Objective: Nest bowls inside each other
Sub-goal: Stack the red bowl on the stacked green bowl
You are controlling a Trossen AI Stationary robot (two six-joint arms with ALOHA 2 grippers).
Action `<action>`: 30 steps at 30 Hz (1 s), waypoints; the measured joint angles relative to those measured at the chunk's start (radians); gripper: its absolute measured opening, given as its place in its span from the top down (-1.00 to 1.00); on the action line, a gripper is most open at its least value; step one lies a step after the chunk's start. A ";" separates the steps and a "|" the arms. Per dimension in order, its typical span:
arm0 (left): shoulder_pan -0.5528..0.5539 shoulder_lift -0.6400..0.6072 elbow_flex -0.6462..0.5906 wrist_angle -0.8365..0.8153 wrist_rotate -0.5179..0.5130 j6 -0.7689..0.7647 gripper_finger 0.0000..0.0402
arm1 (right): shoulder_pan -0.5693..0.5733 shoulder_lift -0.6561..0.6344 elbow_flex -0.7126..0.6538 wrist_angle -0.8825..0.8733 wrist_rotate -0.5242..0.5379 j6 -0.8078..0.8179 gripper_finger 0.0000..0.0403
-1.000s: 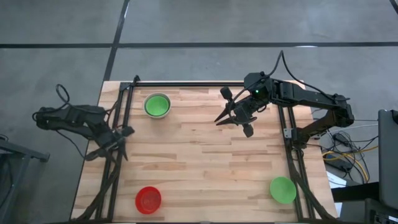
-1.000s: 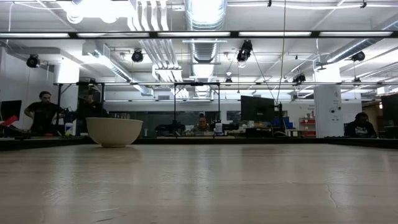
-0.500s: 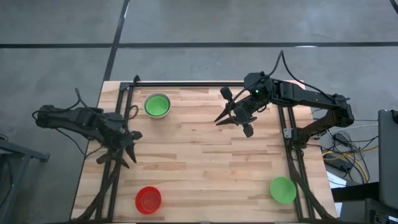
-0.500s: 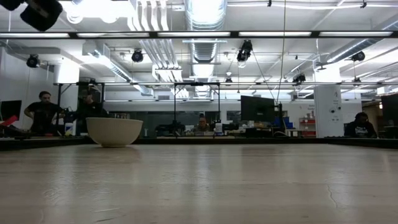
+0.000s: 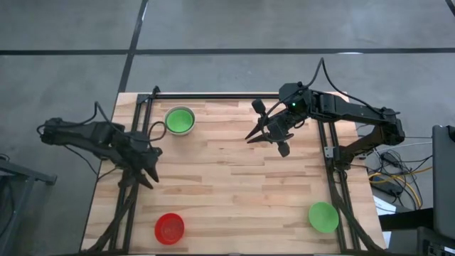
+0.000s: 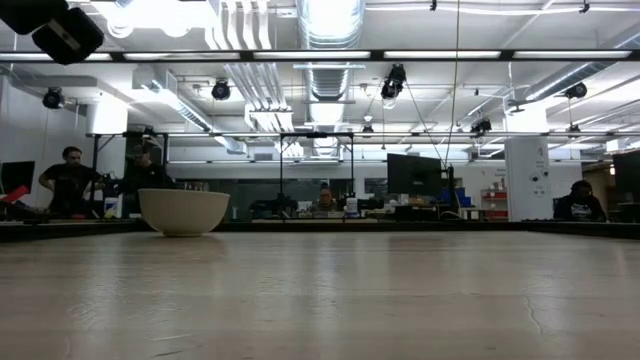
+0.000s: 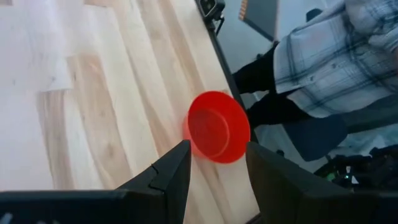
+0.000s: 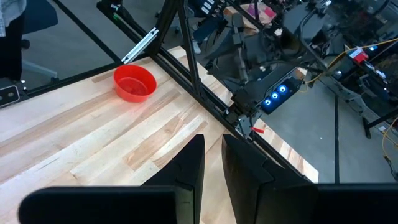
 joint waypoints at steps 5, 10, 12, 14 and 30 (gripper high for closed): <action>-0.007 0.032 0.104 -0.080 -0.060 -0.005 0.21 | 0.000 0.000 0.000 0.000 0.000 0.000 0.74; -0.045 0.062 0.154 -0.153 -0.161 -0.053 0.21 | 0.000 0.000 0.000 0.000 0.000 0.000 0.74; -0.070 0.078 0.155 -0.183 -0.179 -0.090 0.21 | 0.000 0.000 0.000 0.000 0.000 0.000 0.74; -0.100 0.097 0.154 -0.185 -0.180 -0.129 0.21 | 0.000 0.000 0.000 0.000 0.000 0.000 0.74; -0.350 0.225 0.258 -0.159 -0.428 -0.383 0.21 | 0.000 0.000 0.000 0.000 0.000 0.000 0.74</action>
